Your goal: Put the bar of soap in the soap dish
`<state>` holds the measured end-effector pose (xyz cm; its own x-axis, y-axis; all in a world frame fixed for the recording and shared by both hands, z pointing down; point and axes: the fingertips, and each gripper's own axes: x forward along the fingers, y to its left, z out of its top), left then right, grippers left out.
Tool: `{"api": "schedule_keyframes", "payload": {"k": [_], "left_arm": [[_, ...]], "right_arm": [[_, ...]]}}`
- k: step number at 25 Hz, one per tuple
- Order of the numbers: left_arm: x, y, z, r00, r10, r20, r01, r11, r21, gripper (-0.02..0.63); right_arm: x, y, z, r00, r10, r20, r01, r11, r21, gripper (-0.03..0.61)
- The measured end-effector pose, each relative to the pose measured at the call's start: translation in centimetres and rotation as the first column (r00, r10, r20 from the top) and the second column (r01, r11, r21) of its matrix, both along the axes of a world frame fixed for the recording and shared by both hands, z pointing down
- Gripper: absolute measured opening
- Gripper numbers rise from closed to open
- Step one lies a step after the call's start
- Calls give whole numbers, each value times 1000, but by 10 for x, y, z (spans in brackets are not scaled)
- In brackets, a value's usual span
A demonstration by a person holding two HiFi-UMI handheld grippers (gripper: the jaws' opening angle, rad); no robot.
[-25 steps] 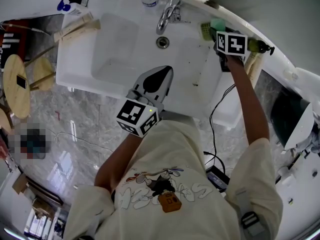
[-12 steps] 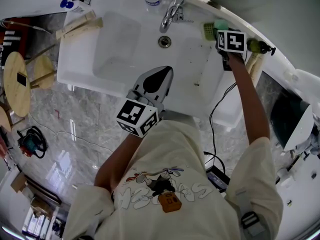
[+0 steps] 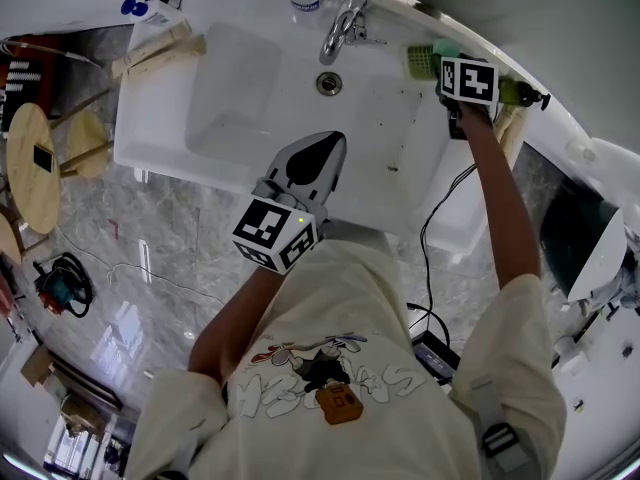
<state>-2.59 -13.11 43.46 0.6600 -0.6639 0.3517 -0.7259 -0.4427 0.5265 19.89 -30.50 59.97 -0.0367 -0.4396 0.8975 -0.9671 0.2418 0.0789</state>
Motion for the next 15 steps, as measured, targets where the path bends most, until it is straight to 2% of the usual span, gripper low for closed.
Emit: {"api": "schedule_keyframes", "payload": {"k": [15], "left_arm": [[-4, 2, -3, 1000, -6, -4, 6, 1000, 6, 8]], "right_arm": [[4, -5, -12, 1000, 28, -8, -27, 999, 36, 241]]}}
